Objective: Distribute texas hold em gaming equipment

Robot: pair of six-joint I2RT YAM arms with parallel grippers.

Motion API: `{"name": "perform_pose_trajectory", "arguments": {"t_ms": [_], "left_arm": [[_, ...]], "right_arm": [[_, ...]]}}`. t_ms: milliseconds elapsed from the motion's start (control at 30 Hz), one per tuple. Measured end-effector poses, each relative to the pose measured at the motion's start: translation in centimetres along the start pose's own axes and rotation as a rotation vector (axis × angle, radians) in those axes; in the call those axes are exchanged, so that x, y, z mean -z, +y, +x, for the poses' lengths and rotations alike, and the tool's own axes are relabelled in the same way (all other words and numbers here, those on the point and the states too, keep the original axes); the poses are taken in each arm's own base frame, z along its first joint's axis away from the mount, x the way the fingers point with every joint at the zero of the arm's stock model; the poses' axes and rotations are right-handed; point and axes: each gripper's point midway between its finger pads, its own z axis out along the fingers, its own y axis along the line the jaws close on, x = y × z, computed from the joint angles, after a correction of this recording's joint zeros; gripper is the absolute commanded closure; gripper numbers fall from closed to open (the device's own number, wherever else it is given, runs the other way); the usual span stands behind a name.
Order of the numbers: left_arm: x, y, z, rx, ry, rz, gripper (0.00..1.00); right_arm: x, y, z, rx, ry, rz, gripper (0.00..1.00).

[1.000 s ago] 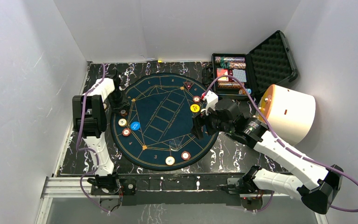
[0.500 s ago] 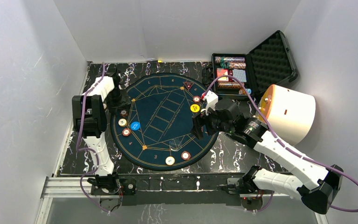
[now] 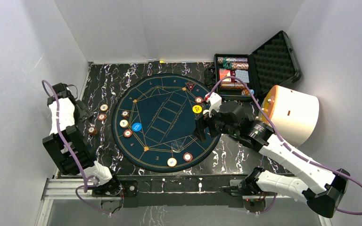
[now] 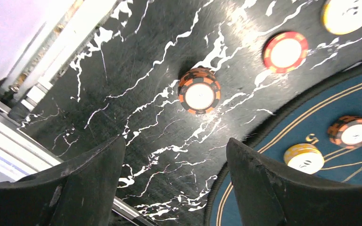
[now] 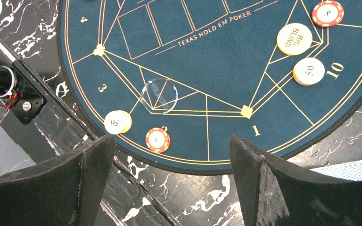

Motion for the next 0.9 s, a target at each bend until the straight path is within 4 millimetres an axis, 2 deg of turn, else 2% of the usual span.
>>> {"name": "perform_pose_trajectory", "arguments": {"t_ms": [133, 300, 500, 900], "left_arm": [[-2.2, 0.4, 1.9, -0.008, 0.075, -0.017, 0.24], [-4.7, -0.8, 2.3, -0.015, 0.13, 0.023, 0.26], [-6.0, -1.2, 2.5, -0.031, 0.154, 0.034, 0.29], [-7.9, -1.3, 3.3, -0.044, 0.21, 0.022, 0.4]], "right_arm": [[0.0, 0.1, 0.0, 0.002, 0.0, -0.003, 0.02], [0.0, 0.1, 0.0, 0.001, -0.001, -0.002, 0.02], [0.0, 0.1, 0.0, -0.001, -0.001, -0.002, 0.01], [0.0, 0.0, 0.0, -0.001, -0.001, 0.001, 0.02]]}}
